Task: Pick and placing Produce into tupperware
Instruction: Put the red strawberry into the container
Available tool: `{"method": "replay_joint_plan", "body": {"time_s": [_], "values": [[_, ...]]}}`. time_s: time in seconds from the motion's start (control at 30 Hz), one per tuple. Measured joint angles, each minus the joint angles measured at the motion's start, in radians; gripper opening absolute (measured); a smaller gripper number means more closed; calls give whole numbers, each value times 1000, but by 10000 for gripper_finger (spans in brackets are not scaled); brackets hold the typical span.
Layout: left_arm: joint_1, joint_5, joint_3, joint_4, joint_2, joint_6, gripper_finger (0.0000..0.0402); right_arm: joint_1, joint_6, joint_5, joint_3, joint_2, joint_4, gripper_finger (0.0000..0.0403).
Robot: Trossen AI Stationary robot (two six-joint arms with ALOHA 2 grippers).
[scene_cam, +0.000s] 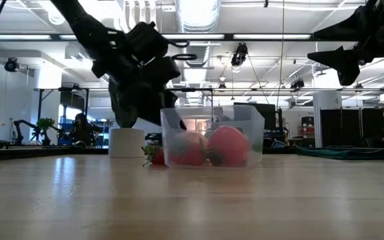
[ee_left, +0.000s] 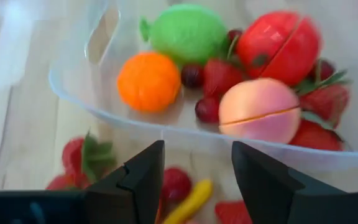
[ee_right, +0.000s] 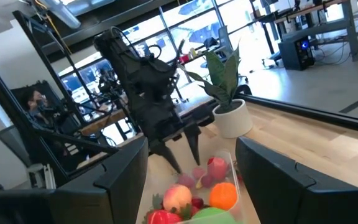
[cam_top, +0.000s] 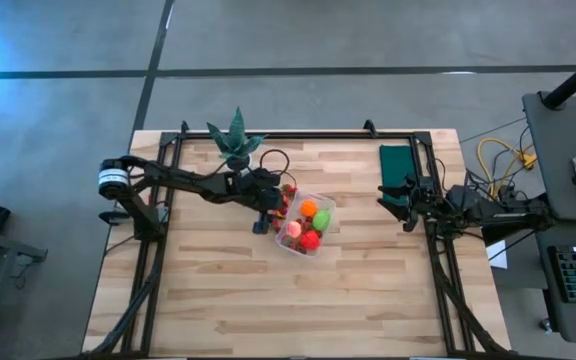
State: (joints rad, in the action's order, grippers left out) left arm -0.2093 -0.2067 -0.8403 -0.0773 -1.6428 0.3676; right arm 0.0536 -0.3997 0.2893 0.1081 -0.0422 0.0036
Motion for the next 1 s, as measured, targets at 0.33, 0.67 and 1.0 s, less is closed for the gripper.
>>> {"method": "replay_joint_plan", "body": {"time_s": [0.33,0.67,1.0], "values": [[116,1,-31,-24,-4,-73,173,0,0,0,0,-1,0,235],[91,95,-15,21,89,-26,173,0,0,0,0,-1,0,235],[87,176,-3,93,20,-19,173,0,0,0,0,0,0,235]]}}
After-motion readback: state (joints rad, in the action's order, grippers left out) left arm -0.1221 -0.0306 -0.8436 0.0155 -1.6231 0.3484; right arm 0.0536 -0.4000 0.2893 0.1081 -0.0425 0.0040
